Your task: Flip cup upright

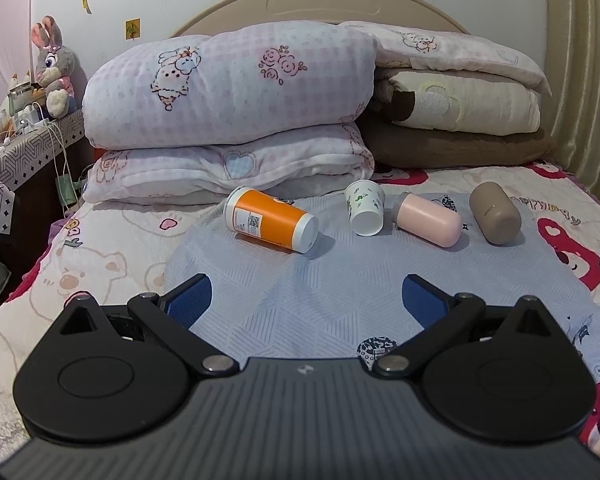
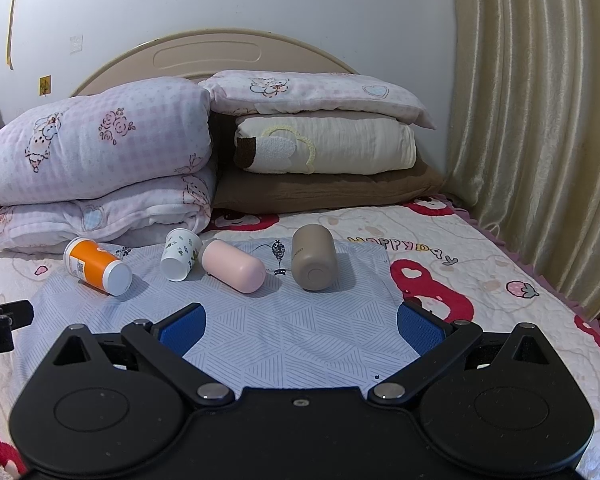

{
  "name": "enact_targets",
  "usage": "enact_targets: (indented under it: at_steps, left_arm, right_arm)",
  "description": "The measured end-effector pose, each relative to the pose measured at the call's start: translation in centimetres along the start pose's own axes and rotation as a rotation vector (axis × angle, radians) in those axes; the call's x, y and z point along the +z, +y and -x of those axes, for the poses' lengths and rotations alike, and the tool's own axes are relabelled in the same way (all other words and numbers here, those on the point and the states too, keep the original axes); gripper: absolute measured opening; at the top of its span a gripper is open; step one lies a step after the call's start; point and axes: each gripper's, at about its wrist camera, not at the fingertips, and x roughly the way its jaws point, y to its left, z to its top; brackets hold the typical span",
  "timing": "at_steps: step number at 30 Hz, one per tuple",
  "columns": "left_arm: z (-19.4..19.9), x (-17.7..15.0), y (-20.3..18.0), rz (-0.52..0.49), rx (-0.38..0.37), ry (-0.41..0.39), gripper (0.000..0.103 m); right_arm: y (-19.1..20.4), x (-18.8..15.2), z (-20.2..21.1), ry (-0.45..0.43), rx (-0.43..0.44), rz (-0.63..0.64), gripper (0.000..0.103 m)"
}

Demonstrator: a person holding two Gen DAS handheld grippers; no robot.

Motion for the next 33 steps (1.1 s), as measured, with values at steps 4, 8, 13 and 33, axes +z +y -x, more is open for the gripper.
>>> enact_targets:
  at_steps: [4,8,13,33]
  left_arm:
    - [-0.07,-0.10,-0.07,-0.001,0.001,0.002,0.103]
    - [-0.17,-0.18,-0.13,-0.002,0.003,0.008,0.103]
    - [-0.26,-0.18,-0.07,0.004,0.001,0.016,0.103]
    - [-0.29,-0.02,-0.14,0.006,0.006,0.037,0.103]
  right_arm:
    - [0.03,0.01,0.04,0.000,0.000,0.001,0.103]
    - [0.03,0.02,0.04,0.000,0.000,0.001,0.103]
    - [-0.03,-0.03,-0.01,0.001,-0.002,0.002,0.103]
    - [0.00,0.01,-0.21,0.006,-0.004,0.006,0.103]
